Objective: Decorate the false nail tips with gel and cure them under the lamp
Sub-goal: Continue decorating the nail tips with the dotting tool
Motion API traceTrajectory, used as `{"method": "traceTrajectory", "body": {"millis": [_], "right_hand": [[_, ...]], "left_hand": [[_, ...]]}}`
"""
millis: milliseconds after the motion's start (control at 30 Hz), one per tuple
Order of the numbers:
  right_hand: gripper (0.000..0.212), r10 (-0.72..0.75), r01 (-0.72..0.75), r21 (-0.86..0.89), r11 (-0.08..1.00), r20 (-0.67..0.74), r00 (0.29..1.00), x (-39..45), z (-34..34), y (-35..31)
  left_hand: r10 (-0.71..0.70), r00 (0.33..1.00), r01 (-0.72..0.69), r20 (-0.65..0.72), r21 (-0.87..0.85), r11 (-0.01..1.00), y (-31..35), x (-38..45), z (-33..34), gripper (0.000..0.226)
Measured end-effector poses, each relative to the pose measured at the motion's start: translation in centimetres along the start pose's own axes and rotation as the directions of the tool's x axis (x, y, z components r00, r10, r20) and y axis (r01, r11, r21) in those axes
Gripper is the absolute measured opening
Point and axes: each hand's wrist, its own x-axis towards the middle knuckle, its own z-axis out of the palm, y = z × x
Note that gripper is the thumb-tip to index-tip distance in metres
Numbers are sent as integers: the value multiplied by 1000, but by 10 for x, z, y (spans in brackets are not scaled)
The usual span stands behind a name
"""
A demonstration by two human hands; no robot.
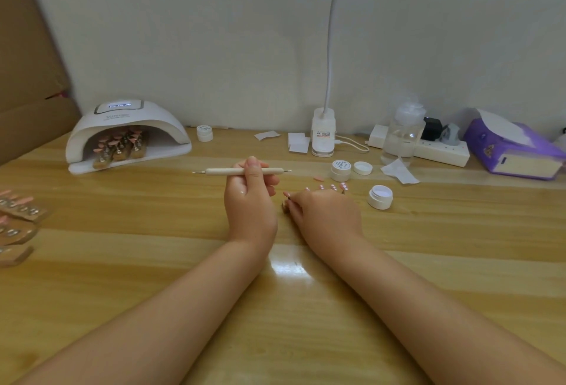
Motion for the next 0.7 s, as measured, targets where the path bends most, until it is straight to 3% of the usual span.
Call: {"method": "traceTrajectory", "body": {"millis": [167,400,533,700], "right_hand": [[37,-20,31,88,996,-126,992,-8,-6,0],[22,27,21,338,941,-138,990,-12,-34,17],[15,29,25,408,913,-124,992,-21,-39,33],[4,109,2,472,882,-208,972,-36,-35,46]], "left_hand": [[17,1000,-16,10,-26,1000,3,0,1,29],[14,995,-8,96,-61,998,9,-7,3,30],[45,988,-37,148,-60,998,11,-14,4,34],[93,959,-78,267,-67,995,13,-25,8,36]]}}
